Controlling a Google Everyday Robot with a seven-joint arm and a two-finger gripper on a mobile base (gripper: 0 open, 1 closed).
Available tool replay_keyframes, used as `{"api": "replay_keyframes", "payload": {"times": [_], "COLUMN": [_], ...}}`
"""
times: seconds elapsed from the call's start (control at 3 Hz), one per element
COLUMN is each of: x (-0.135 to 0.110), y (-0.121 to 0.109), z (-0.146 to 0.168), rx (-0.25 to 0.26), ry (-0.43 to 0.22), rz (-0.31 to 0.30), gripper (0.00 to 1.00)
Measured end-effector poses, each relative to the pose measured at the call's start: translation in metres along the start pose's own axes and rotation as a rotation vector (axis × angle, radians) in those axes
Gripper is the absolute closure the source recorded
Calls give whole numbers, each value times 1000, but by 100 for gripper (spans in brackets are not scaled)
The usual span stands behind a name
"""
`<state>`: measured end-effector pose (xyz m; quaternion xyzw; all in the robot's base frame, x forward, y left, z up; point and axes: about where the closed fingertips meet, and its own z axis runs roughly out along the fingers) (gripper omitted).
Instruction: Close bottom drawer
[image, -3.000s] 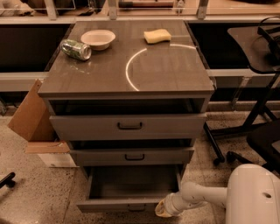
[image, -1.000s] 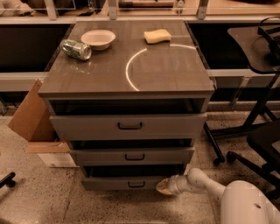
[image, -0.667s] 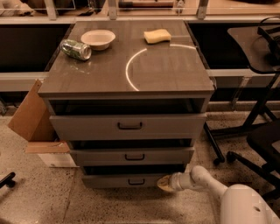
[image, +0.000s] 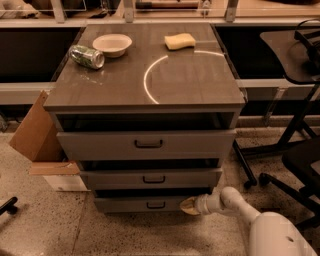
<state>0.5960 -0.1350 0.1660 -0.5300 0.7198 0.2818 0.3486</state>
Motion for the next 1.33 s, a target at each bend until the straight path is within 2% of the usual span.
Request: {"api": "replay_keyframes", "payload": {"times": [0.67,1.0,1.33], "x": [6,-10,-25], "y": [-6,17,73], "z": [4,-33,-68], "rx": [-19,-47,-104], "ry": [-10,-24,-75], "rz": [-7,-122,-211], "gripper": [100,100,100]}}
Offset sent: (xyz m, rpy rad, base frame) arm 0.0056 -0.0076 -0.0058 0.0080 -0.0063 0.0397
